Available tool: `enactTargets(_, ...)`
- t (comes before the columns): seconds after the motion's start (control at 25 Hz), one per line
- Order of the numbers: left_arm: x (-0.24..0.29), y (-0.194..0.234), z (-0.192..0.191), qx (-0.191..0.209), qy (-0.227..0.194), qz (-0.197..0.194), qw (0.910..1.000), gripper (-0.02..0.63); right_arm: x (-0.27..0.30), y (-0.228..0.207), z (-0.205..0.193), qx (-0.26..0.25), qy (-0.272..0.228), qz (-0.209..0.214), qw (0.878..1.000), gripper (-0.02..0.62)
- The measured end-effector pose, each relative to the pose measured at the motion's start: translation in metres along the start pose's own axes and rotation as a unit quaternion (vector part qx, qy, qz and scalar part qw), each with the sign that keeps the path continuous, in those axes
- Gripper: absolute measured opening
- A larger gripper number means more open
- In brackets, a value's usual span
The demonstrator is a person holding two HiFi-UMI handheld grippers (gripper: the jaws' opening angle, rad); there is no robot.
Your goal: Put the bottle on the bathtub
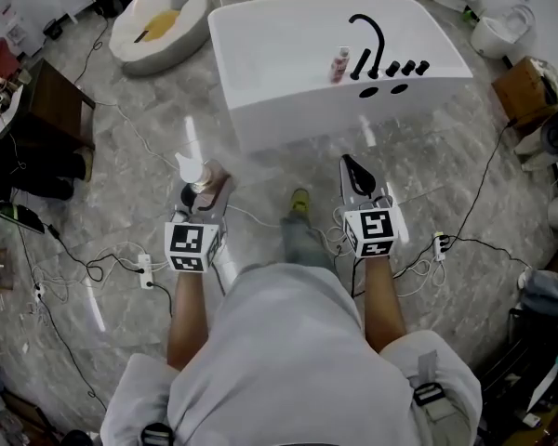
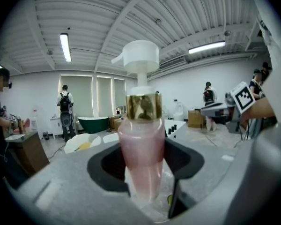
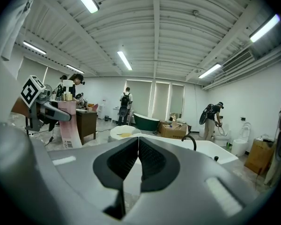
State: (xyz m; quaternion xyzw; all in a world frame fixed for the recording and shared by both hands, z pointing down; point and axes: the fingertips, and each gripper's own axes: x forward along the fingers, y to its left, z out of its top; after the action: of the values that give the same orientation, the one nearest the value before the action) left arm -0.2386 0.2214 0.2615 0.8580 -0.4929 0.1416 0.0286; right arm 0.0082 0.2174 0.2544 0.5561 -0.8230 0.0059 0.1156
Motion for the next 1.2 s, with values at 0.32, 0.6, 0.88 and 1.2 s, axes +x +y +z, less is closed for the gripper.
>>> enactTargets(0.32,0.128,0.046,0.020,0.010,0.015,-0.002,0.9998,0.227,0.127,-0.070,-0.004,0.014,0.005,0.017,1.000,0.003)
enactTargets(0.6,0.261,0.087,0.040,0.007,0.036,0.002,0.9993,0.227,0.253,-0.150,-0.003,0.024,0.018,0.040,0.999,0.003)
enactTargets(0.88,0.369,0.110,0.050,0.015,0.046,0.002,0.9988,0.227,0.359,-0.213,-0.005,0.025,0.023,0.067,0.997,0.003)
enactTargets(1.2,0.429,0.117,0.035,0.005,0.069,-0.016,0.9975,0.227,0.409,-0.221,-0.027,0.040,0.051,0.096,0.993,0.003)
